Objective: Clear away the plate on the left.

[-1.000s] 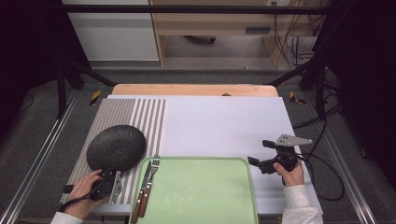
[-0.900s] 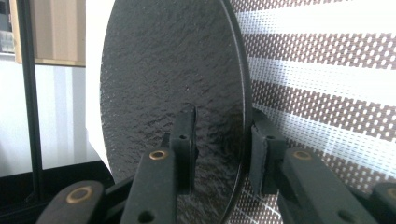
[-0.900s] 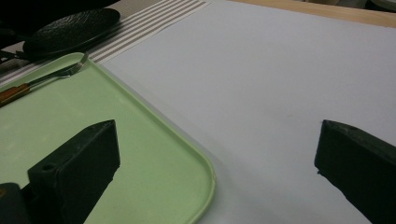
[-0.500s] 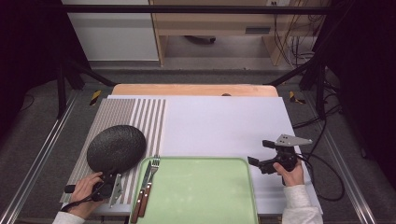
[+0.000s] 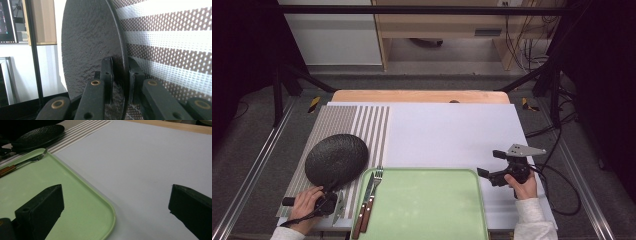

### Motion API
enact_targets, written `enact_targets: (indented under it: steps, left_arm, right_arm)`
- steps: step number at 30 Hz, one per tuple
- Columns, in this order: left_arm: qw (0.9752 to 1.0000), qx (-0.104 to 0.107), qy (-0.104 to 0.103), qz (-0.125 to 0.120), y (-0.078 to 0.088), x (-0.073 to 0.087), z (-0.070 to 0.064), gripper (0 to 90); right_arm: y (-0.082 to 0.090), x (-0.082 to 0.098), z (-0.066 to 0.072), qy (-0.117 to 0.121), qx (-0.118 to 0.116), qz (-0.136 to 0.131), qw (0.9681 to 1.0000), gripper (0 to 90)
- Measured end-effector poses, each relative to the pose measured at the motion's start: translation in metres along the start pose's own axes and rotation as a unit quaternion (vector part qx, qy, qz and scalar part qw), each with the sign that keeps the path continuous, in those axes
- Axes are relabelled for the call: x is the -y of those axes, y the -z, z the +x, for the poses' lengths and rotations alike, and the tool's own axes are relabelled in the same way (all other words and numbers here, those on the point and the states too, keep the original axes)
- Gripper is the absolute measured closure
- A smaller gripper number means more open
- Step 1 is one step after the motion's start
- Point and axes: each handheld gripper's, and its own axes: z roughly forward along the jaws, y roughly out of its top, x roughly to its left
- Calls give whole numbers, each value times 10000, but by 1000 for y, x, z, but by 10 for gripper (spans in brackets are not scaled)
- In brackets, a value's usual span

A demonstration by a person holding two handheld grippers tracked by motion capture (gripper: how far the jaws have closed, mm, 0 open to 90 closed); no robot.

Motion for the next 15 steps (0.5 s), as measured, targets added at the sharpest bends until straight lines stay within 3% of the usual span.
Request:
enact_targets:
  steps: [8, 15]
  left_arm:
    - [10000, 2, 27, -8, 2, 0, 1, 791]
    - [9999, -148, 34, 5, 6, -1, 5, 825]
  right_arm:
    - [0, 0, 0, -1, 9, 5, 10000, 5]
    - [0, 0, 0, 0, 13, 11, 10000, 5]
